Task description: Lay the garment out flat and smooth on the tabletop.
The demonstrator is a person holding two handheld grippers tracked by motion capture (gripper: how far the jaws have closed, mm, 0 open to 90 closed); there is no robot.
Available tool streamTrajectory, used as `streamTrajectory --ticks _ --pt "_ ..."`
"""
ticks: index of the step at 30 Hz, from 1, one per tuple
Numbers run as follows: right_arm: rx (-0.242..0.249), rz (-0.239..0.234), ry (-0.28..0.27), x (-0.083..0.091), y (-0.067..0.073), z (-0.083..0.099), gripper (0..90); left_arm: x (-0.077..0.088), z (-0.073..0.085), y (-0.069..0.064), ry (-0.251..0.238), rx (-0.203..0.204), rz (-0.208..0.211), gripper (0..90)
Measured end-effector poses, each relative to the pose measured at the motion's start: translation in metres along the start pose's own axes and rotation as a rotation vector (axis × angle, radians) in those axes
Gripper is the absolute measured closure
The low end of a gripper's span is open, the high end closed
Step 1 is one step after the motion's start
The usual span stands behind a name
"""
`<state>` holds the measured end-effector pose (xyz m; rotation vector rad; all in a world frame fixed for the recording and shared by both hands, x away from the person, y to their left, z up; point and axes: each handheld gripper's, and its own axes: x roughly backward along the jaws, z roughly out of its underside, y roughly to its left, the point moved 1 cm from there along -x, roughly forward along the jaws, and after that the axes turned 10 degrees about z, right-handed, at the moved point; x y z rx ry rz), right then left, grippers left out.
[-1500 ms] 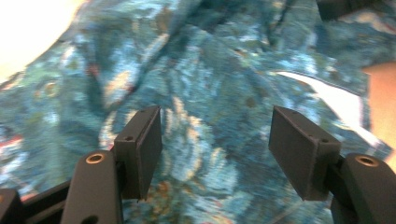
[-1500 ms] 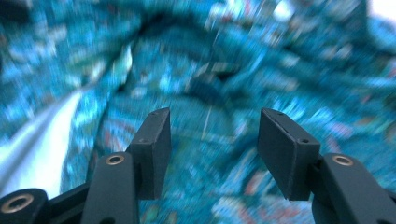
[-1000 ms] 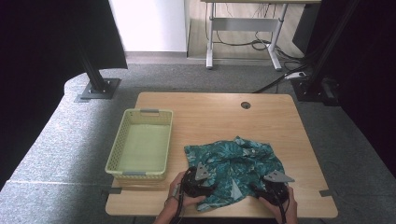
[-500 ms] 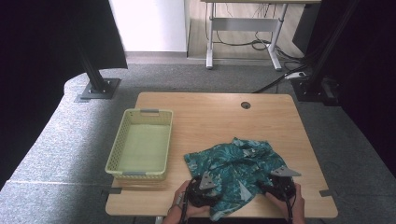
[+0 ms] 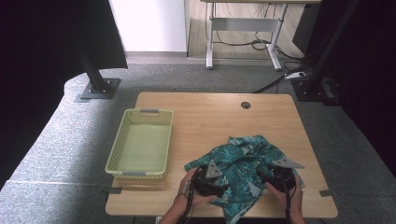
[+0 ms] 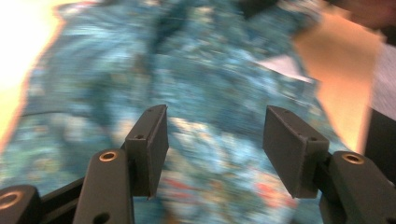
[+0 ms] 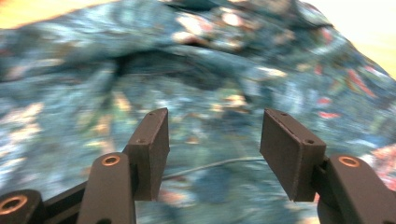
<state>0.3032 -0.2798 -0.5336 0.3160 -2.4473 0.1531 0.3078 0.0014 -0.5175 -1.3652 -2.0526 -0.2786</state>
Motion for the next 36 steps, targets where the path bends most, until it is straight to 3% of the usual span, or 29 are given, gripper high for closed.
streamTrajectory --ticks 7,11,14,23,30,36 --pt "0.088 -0.075 0.001 0.010 0.040 0.008 40.8 -0.001 0.002 0.033 -0.040 0.079 -0.048 40.9" --pt "0.152 -0.097 0.037 0.000 0.060 0.016 40.3 -0.010 0.008 0.044 -0.012 0.118 -0.048 40.9" --pt "0.185 -0.085 0.065 -0.008 0.066 0.021 39.3 -0.012 0.014 0.046 0.009 0.116 -0.049 40.9" --pt "0.220 -0.115 0.068 -0.004 0.059 0.026 38.9 -0.013 0.025 0.038 0.048 0.119 -0.025 41.0" --pt "0.242 -0.146 0.076 0.012 0.040 0.038 38.7 -0.010 0.038 0.011 0.025 0.118 0.019 41.1" --pt "0.257 -0.167 0.071 0.027 0.025 0.052 38.3 -0.007 0.038 -0.009 0.027 0.072 0.069 40.4"
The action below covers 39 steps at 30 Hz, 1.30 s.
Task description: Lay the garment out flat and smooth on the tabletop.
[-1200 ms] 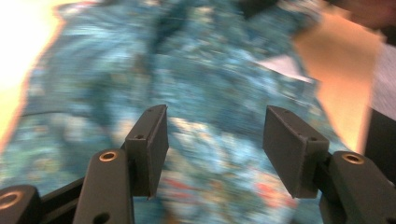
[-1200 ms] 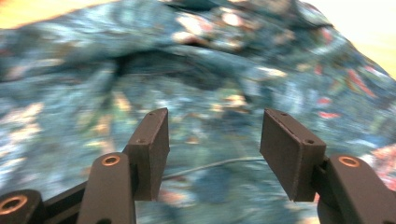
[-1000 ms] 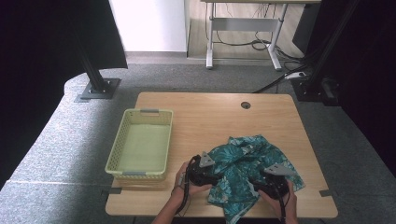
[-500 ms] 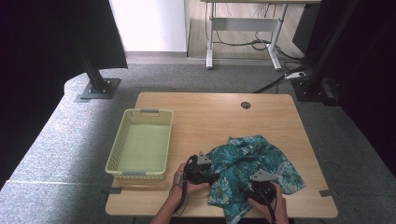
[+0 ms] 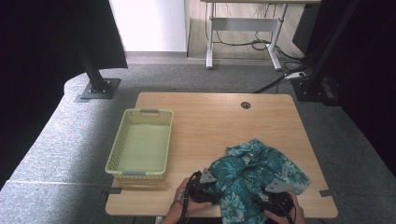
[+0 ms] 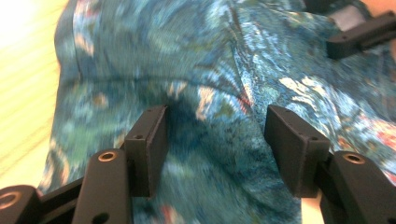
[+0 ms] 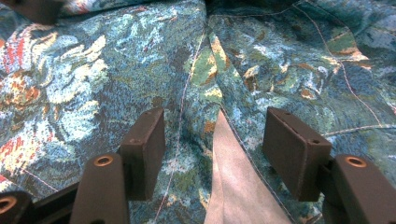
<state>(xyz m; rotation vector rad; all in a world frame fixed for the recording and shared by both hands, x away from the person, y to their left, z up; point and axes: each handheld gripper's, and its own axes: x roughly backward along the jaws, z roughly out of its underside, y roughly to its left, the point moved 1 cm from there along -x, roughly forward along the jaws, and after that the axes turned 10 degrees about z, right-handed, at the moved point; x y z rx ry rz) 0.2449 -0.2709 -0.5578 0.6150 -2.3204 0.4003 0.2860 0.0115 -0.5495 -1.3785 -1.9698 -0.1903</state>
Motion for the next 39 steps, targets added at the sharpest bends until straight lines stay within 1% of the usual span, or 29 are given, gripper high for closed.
streamTrajectory --ticks 2,4,6,9,11,12,13,15,16,17,18,19,20,21,22,23,24,25,26,29,30,31,34,35,36,37,39 --pt "-0.004 0.002 -0.002 0.003 -0.002 0.003 38.3 0.004 -0.006 0.001 -0.034 0.000 0.005 40.7" --pt "-0.007 0.005 -0.005 0.004 -0.004 0.005 38.3 0.008 -0.014 0.006 -0.058 0.000 -0.017 41.8" --pt "-0.008 0.006 -0.006 0.004 -0.004 0.005 38.2 0.010 -0.021 0.014 -0.084 0.025 -0.023 42.6" --pt "-0.009 0.007 -0.008 0.003 -0.005 0.005 38.2 0.009 -0.029 0.032 -0.105 0.069 -0.044 44.9" --pt "-0.010 0.007 -0.012 0.003 -0.005 0.005 38.2 0.002 -0.033 0.045 -0.097 0.098 -0.066 46.8" --pt "-0.010 0.006 -0.014 0.002 -0.006 0.005 38.2 0.002 -0.033 0.045 -0.097 0.098 -0.066 47.6" --pt "-0.010 0.006 -0.014 0.002 -0.006 0.005 38.2 -0.001 -0.034 0.049 -0.087 0.105 -0.076 47.6" --pt "-0.010 0.005 -0.015 0.002 -0.006 0.005 38.2 -0.011 -0.036 0.057 -0.047 0.103 -0.107 49.1" --pt "-0.010 0.006 -0.015 0.002 -0.007 0.005 38.2 -0.015 -0.036 0.059 -0.035 0.103 -0.112 49.4" --pt "-0.010 0.006 -0.015 0.002 -0.007 0.005 38.2 -0.018 -0.037 0.060 -0.024 0.098 -0.116 49.9" --pt "-0.010 0.007 -0.015 0.001 -0.007 0.005 38.2 -0.022 -0.038 0.060 -0.005 0.082 -0.143 50.6" --pt "-0.011 0.007 -0.016 0.001 -0.008 0.005 38.2 -0.024 -0.038 0.060 0.004 0.078 -0.151 51.6" --pt "-0.011 0.006 -0.016 0.001 -0.008 0.005 38.2 -0.025 -0.039 0.059 0.014 0.059 -0.171 52.3" --pt "-0.011 0.006 -0.016 0.001 -0.008 0.005 38.2 -0.025 -0.039 0.059 0.014 0.059 -0.171 54.3" --pt "-0.011 0.008 -0.018 0.001 -0.008 0.005 38.2 -0.026 -0.040 0.058 0.023 0.048 -0.192 58.4" --pt "-0.012 0.008 -0.018 0.001 -0.008 0.005 38.2 -0.028 -0.041 0.055 0.039 0.015 -0.211 62.0" --pt "-0.013 0.009 -0.019 0.001 -0.008 0.005 38.2 -0.028 -0.041 0.054 0.046 0.004 -0.206 64.7" --pt "-0.013 0.009 -0.019 0.001 -0.008 0.005 38.2 -0.028 -0.041 0.054 0.046 0.004 -0.206 69.5" --pt "-0.013 0.009 -0.019 0.001 -0.008 0.005 38.2 -0.029 -0.041 0.052 0.045 -0.003 -0.201 69.5" --pt "-0.014 0.010 -0.023 0.001 -0.008 0.005 38.2 -0.030 -0.041 0.049 0.052 -0.018 -0.198 85.0" --pt "-0.015 0.010 -0.025 0.001 -0.008 0.005 38.2 -0.030 -0.041 0.047 0.057 -0.029 -0.205 88.9" --pt "-0.015 0.010 -0.026 0.001 -0.008 0.006 38.2 -0.030 -0.041 0.047 0.060 -0.037 -0.210 89.9" --pt "-0.015 0.009 -0.029 0.001 -0.008 0.006 38.3 -0.027 -0.041 0.050 0.045 -0.022 -0.191 90.0" --pt "-0.014 0.008 -0.030 0.001 -0.008 0.006 38.3 -0.022 -0.042 0.053 0.019 -0.003 -0.181 90.0" --pt "-0.014 0.008 -0.030 0.001 -0.008 0.006 38.3 -0.019 -0.043 0.055 0.006 0.005 -0.179 90.0" --pt "-0.014 0.009 -0.030 0.001 -0.008 0.006 38.3 -0.019 -0.043 0.055 0.006 0.005 -0.179 90.0" --pt "-0.014 0.009 -0.031 0.001 -0.009 0.006 38.3 -0.011 -0.048 0.058 -0.009 0.016 -0.209 90.0"
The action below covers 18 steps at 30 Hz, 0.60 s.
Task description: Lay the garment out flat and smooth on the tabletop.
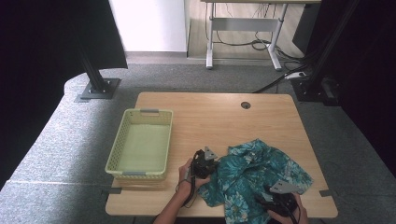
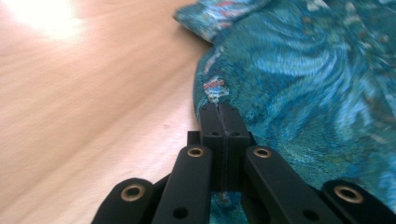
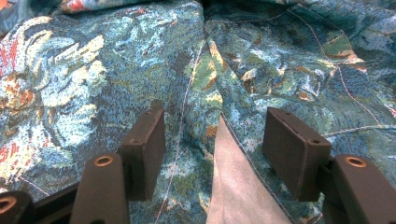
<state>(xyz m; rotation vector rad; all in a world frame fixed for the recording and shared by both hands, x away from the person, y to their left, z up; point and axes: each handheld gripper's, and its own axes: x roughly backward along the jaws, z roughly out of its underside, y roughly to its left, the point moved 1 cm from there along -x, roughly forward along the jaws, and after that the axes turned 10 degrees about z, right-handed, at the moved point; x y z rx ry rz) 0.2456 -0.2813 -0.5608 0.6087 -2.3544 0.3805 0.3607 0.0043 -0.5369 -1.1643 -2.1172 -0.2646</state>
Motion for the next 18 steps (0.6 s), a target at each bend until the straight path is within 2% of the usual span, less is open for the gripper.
streamTrajectory --ticks 8,11,18 --pt "-0.009 0.008 -0.002 0.000 -0.001 0.001 38.3 0.013 -0.019 0.019 -0.044 0.019 -0.043 90.0" --pt "-0.011 0.011 -0.002 0.000 -0.001 0.001 38.3 0.012 -0.026 0.027 -0.037 0.013 -0.082 90.0" --pt "-0.014 0.016 -0.004 0.001 -0.002 0.002 38.3 0.009 -0.049 0.059 -0.056 0.055 -0.145 90.0"
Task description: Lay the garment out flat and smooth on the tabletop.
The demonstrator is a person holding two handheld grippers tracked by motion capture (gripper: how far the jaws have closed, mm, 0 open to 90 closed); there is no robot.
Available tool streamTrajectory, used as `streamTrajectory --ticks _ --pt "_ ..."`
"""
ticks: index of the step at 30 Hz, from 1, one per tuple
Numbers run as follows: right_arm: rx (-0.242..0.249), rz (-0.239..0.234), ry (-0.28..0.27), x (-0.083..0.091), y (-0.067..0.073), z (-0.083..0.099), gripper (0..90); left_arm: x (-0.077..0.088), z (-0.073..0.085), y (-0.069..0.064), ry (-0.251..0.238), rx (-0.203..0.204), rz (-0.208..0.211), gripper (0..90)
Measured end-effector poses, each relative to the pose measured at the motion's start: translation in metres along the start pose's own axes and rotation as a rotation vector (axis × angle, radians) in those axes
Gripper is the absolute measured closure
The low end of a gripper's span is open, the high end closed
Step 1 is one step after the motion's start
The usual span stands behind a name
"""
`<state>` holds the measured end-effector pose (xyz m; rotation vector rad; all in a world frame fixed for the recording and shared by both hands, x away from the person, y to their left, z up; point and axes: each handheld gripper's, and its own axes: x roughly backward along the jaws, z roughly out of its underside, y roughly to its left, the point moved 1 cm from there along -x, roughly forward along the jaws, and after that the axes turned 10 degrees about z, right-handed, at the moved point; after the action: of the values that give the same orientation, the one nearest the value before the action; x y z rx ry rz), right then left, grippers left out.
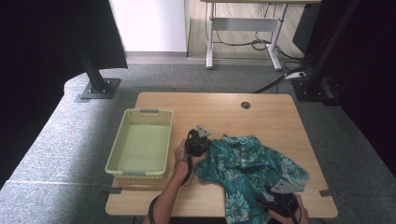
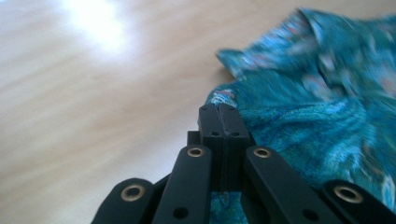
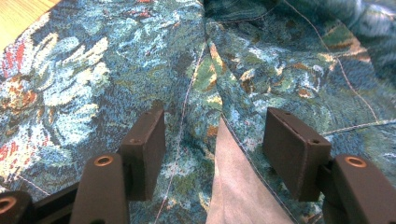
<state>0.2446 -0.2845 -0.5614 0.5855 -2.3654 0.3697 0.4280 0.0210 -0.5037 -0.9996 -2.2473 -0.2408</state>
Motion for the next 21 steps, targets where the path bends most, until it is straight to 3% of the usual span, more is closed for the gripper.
streamTrajectory --ticks 3,5,7,10,12,13,14,18,21 --pt "-0.002 0.001 -0.004 0.000 -0.001 0.001 38.3 -0.007 -0.009 0.016 -0.007 0.027 -0.042 90.0" --pt "0.000 -0.001 -0.002 0.000 -0.001 0.001 38.3 -0.015 -0.010 0.025 0.005 0.069 -0.042 90.0" --pt "-0.003 0.000 0.001 0.000 -0.002 0.000 38.3 -0.025 -0.007 0.027 0.027 0.086 -0.032 90.0" --pt "-0.001 0.001 0.001 0.000 -0.003 0.000 38.3 -0.037 0.000 0.020 0.039 0.088 -0.008 85.0" --pt "-0.001 0.001 -0.002 0.000 -0.004 0.000 38.3 -0.038 0.004 0.016 0.038 0.092 0.020 74.8" --pt "-0.002 0.001 -0.002 0.000 -0.004 0.000 38.3 -0.037 0.005 0.013 0.040 0.087 0.010 68.2" --pt "-0.002 0.002 -0.001 0.000 -0.004 0.000 38.3 -0.034 0.006 0.010 0.034 0.081 -0.002 63.9" --pt "-0.001 0.004 0.000 0.000 -0.004 0.000 38.3 -0.012 0.007 -0.003 0.005 0.065 0.021 54.3" --pt "0.000 0.004 0.002 0.000 -0.004 0.000 38.1 0.003 0.012 -0.017 0.011 0.041 0.046 52.6"
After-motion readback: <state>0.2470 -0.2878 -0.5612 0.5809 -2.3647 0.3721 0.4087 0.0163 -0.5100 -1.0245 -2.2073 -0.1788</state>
